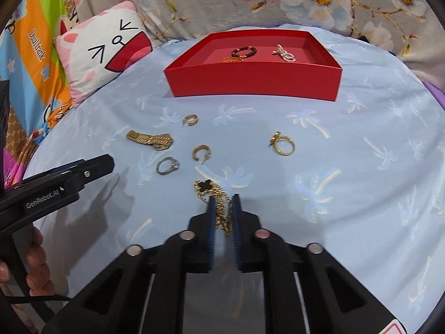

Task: Organize jewelry
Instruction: 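Withdraw both grippers from the red box back over the jewelry, then grasp the black-clover gold chain with the right gripper while the left grasps the gold watch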

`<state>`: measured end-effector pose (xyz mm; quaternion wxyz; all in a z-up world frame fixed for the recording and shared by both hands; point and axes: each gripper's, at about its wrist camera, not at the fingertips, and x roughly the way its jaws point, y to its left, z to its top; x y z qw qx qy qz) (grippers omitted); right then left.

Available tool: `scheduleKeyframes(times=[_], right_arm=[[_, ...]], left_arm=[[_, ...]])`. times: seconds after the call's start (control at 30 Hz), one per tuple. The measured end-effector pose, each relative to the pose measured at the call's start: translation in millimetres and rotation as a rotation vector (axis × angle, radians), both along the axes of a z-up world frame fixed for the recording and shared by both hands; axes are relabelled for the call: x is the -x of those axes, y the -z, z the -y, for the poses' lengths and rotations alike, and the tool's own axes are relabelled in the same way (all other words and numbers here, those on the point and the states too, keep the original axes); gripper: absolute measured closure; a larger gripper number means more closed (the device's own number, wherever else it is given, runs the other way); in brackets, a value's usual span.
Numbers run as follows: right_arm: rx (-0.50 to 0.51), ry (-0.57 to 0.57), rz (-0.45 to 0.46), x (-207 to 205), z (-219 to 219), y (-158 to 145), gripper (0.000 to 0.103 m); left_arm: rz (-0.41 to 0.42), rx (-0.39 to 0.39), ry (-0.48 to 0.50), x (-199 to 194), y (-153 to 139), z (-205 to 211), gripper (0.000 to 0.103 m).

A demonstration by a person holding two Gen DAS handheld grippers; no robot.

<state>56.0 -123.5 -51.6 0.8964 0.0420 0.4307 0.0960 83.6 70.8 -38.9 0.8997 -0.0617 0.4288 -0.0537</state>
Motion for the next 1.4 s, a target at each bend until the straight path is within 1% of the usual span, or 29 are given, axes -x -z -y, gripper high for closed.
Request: scheduleKeyframes(times=[0.07, 0.17, 0.27, 0.43, 0.6, 0.7, 0.83, 0.9, 1.0, 1.03, 1.17, 1.23, 1.4], right_arm=[[-0.02, 0.001, -0.006, -0.7, 5.4, 0.7, 0.1], [-0.018, 0.008, -0.003, 1.8, 7.0, 0.8, 0.1], [-0.039, 0.024, 0.002, 7.0, 13.0, -0.5, 0.1], [-0.062, 0.049, 0.024, 16.8, 24.6, -9.5, 0.1], [-0.073, 0.06, 0.034, 23.0, 32.9, -15.9, 0.1], [-0.08, 0.063, 0.035, 24.5, 36.0, -16.7, 0.1], [-0.088, 0.066, 0.036, 25.4, 38.9, -16.5, 0.1], [-0.09, 0.07, 0.036, 25.6, 40.1, -16.1, 0.1], [-0.096, 0.075, 0.037, 25.8, 43.0, -16.1, 0.1], [-0.098, 0.075, 0.036, 25.8, 44.0, -16.0, 0.1], [-0.105, 0.077, 0.039, 26.8, 46.4, -16.3, 0.1], [-0.109, 0.077, 0.039, 27.2, 46.5, -16.2, 0.1], [-0.119, 0.071, 0.036, 29.1, 44.6, -15.0, 0.1]], left_arm=[[-0.004, 0.003, 0.002, -0.3, 0.3, 0.8, 0.042], [-0.009, 0.001, 0.007, -1.8, 1.5, 3.2, 0.042], [-0.008, 0.002, 0.013, -2.9, 1.8, 5.3, 0.042], [-0.018, 0.02, 0.034, -9.8, 4.0, 11.4, 0.042], [-0.028, 0.05, 0.052, -20.2, 4.0, 25.6, 0.042], [-0.034, 0.053, 0.052, -28.5, 4.0, 37.7, 0.042], [-0.032, 0.026, 0.018, -46.1, 4.4, 55.4, 0.042], [-0.028, -0.004, -0.006, -54.1, 5.8, 61.0, 0.042], [-0.01, -0.08, -0.05, -61.6, 9.7, 66.9, 0.042], [-0.006, -0.108, -0.055, -61.5, 10.6, 68.2, 0.042], [0.008, -0.155, -0.029, -50.9, 12.4, 63.1, 0.042], [0.014, -0.165, -0.024, -42.4, 13.3, 56.7, 0.042], [0.016, -0.149, -0.026, -31.6, 13.9, 39.6, 0.042]])
